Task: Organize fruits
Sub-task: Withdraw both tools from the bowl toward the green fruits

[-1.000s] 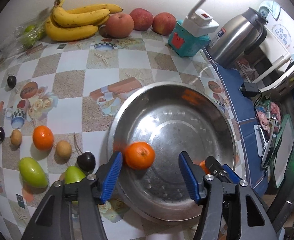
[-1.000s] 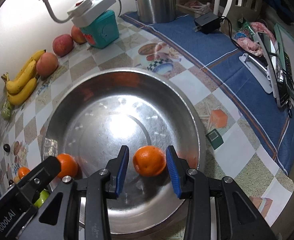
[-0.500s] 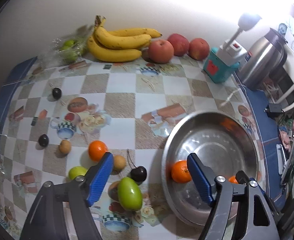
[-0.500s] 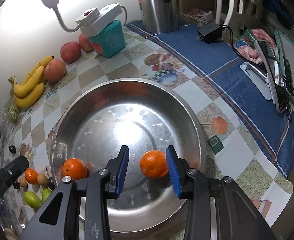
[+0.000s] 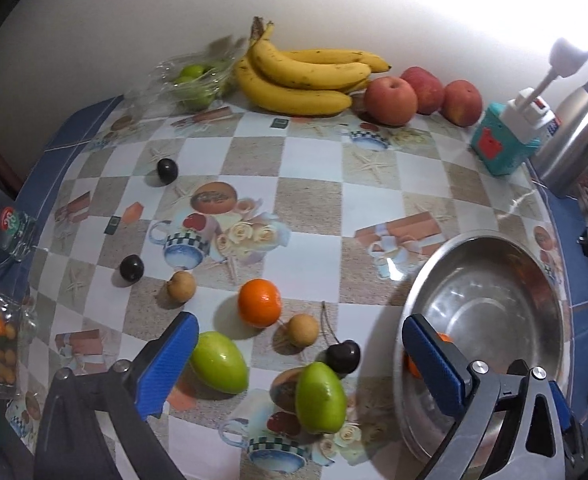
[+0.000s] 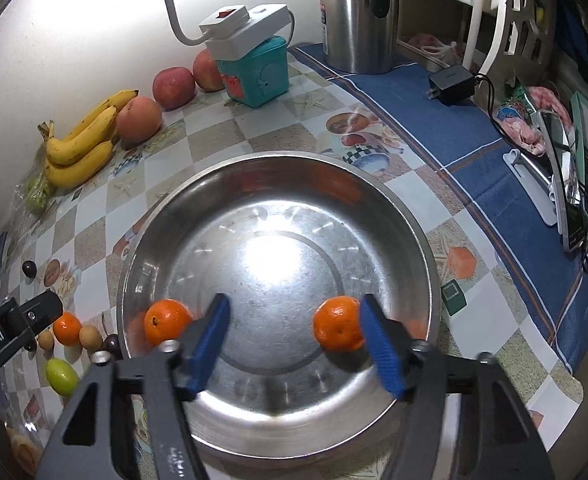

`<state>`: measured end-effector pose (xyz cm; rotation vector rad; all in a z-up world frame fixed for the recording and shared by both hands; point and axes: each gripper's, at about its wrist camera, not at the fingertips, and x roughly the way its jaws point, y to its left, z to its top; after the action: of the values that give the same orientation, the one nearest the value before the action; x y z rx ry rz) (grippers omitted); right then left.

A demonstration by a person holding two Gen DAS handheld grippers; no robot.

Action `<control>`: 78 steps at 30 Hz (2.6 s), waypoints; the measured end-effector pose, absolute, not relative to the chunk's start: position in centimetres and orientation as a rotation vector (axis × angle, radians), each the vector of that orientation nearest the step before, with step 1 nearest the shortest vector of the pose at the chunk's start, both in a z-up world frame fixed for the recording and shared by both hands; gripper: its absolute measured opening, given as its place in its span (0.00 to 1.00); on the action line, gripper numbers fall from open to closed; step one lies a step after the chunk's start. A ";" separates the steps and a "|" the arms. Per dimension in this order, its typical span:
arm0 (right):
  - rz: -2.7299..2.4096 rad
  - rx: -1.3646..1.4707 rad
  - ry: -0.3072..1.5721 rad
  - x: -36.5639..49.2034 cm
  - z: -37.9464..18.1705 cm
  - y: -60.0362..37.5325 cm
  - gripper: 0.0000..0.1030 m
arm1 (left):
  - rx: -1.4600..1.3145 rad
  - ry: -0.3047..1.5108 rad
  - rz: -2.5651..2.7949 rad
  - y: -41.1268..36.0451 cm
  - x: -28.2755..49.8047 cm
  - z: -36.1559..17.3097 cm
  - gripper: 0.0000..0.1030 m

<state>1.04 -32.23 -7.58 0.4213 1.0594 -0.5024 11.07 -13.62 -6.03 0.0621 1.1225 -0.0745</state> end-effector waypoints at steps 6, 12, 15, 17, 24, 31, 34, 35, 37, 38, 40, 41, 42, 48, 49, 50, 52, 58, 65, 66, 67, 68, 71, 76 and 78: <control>-0.487 0.405 1.058 1.2 -7.7 -32.0 0.81 | 0.064 1.139 -0.044 -13.4 11.4 -6.7 1.00; -0.464 0.387 1.053 1.3 -7.9 -31.5 0.90 | 0.058 1.122 -0.003 -12.7 11.5 -6.9 1.00; -0.455 0.387 1.054 1.3 -8.0 -31.4 0.96 | 0.045 1.129 0.013 -12.3 11.5 -7.0 1.00; -0.453 0.390 1.055 1.3 -8.1 -31.4 0.98 | 0.041 1.134 0.020 -12.2 11.5 -7.3 1.00; -0.437 0.389 1.026 1.0 -7.6 -31.3 0.98 | 0.088 1.085 0.035 -12.3 11.1 -6.9 1.00; -0.407 0.419 0.961 0.3 -6.1 -30.8 0.98 | 0.047 1.035 0.015 -11.2 10.3 -5.7 1.00; -0.406 0.415 0.951 -0.1 -5.6 -30.3 0.98 | 0.075 1.012 0.057 -10.7 9.8 -5.3 1.00; -0.406 0.415 0.951 -0.1 -5.5 -30.2 0.98 | 0.100 1.000 0.084 -10.5 9.6 -5.2 1.00; -0.400 0.420 0.946 -0.3 -5.3 -29.9 0.98 | 0.126 0.990 0.114 -10.1 9.3 -5.1 1.00; -0.395 0.421 0.941 -0.5 -5.1 -29.8 0.98 | 0.127 0.991 0.116 -9.9 9.2 -5.2 1.00; -0.382 0.419 0.931 -0.7 -4.8 -29.4 0.98 | 0.108 1.006 0.116 -9.2 8.9 -5.2 1.00; -0.373 0.418 0.927 -0.7 -4.7 -29.1 0.98 | 0.096 1.014 0.122 -8.8 8.8 -5.2 1.00; -0.369 0.415 0.927 -0.8 -4.7 -28.9 0.98 | 0.090 1.018 0.126 -8.6 8.7 -5.2 1.00; -0.354 0.384 0.931 -0.8 -4.1 -27.5 0.98 | 0.076 1.037 0.184 -7.1 8.1 -4.8 1.00; -0.358 0.382 0.936 -0.7 -4.0 -27.3 0.98 | 0.073 1.041 0.194 -6.8 8.1 -4.8 1.00; -0.360 0.381 0.940 -0.6 -4.0 -27.1 0.98 | 0.067 1.045 0.202 -6.5 8.1 -4.9 1.00; -0.340 0.373 0.943 -0.3 -3.8 -26.3 0.98 | 0.038 1.059 0.215 -5.5 8.3 -5.0 1.00; -0.282 0.353 0.985 1.3 -3.6 -23.5 0.98 | -0.075 1.107 0.248 -2.5 8.8 -5.6 1.00; -0.212 0.342 1.015 3.6 -3.5 -20.0 0.98 | -0.151 1.120 0.289 0.3 9.3 -5.9 1.00; -0.209 0.354 1.017 3.9 -3.4 -19.8 0.98 | -0.161 1.121 0.297 0.7 9.3 -5.9 1.00; -0.204 0.367 1.017 4.2 -3.4 -19.6 0.98 | -0.171 1.121 0.303 1.1 9.3 -6.0 1.00; -0.196 0.387 1.019 4.6 -3.4 -19.4 0.98 | -0.181 1.121 0.309 1.4 9.3 -6.0 1.00; -0.166 0.430 1.026 5.7 -3.5 -18.9 0.98 | -0.204 1.120 0.325 2.3 9.4 -5.9 1.00; -0.134 0.404 1.037 7.3 -3.8 -18.4 0.98 | -0.238 1.113 0.318 3.1 9.5 -5.8 1.00; -0.143 0.371 1.024 7.6 -3.4 -18.5 0.98 | -0.252 1.111 0.300 3.1 9.6 -5.8 1.00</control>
<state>7.58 -18.50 -3.39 0.3713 1.0238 -0.1433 9.64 3.06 -5.78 -0.2520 1.1109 0.2999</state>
